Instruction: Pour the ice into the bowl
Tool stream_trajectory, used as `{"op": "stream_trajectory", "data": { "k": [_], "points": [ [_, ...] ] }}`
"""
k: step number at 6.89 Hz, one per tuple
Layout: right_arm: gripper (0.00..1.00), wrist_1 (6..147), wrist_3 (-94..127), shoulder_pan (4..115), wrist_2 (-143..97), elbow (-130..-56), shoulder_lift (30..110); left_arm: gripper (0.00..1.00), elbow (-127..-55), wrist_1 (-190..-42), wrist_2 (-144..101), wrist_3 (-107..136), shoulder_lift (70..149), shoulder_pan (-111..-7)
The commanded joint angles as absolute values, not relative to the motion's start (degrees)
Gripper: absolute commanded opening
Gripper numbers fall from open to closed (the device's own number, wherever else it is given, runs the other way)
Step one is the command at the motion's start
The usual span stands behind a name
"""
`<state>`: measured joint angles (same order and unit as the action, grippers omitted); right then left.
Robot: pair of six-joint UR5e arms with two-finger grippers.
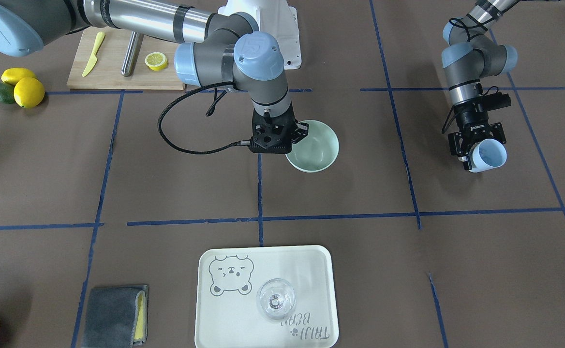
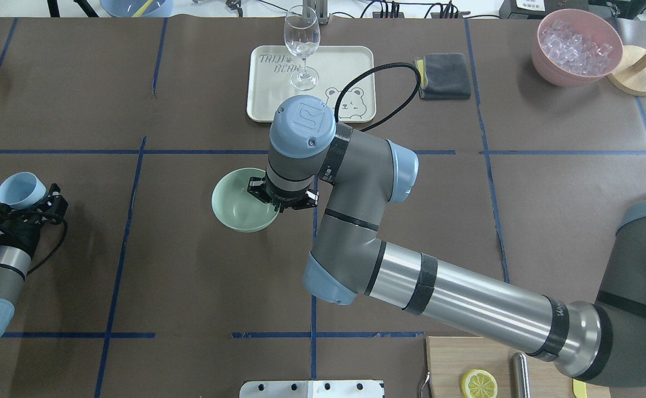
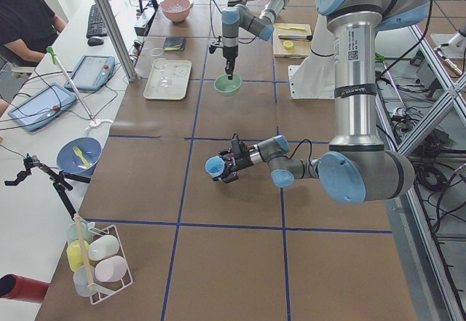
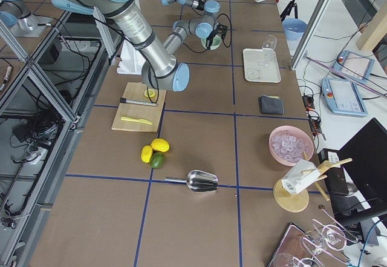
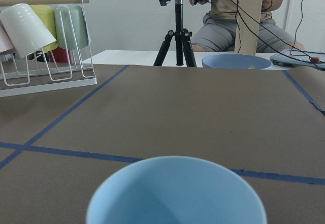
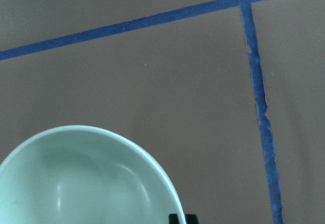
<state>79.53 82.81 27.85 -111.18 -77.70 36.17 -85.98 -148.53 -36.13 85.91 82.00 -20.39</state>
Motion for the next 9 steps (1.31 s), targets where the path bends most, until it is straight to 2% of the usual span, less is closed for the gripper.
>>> {"op": "stream_trajectory", "data": {
  "k": [1,2,4,5,6,7,9],
  "points": [
    [0.0,78.5,82.7,26.3,-109.1,-73.1,33.4,0.0,-87.0,-149.5,-36.2,77.9,82.8,-22.7],
    [0.0,75.8,82.7,25.4,-108.0,-71.1,33.3,0.0,-92.1,-157.8,-38.5,66.2,82.4,-24.7],
    [0.0,74.9,82.8,23.6,-105.6,-66.1,29.1,0.0,-95.0,-160.0,-41.0,60.8,81.5,-27.6],
    [0.11,73.1,83.7,23.6,-105.5,-66.1,28.7,0.0,-95.5,-160.0,-41.0,60.3,81.6,-27.7],
    [0.77,71.2,86.2,23.6,-105.3,-66.1,28.8,0.0,-95.5,-160.0,-41.0,60.3,81.7,-27.7],
    [1.0,70.6,86.4,23.7,-104.9,-66.1,28.8,0.0,-95.5,-159.8,-40.9,60.3,81.9,-27.7],
    [1.0,71.0,86.1,24.6,-105.4,-67.7,28.9,0.0,-95.8,-160.0,-42.3,58.8,83.6,-27.3]
  ]
}}
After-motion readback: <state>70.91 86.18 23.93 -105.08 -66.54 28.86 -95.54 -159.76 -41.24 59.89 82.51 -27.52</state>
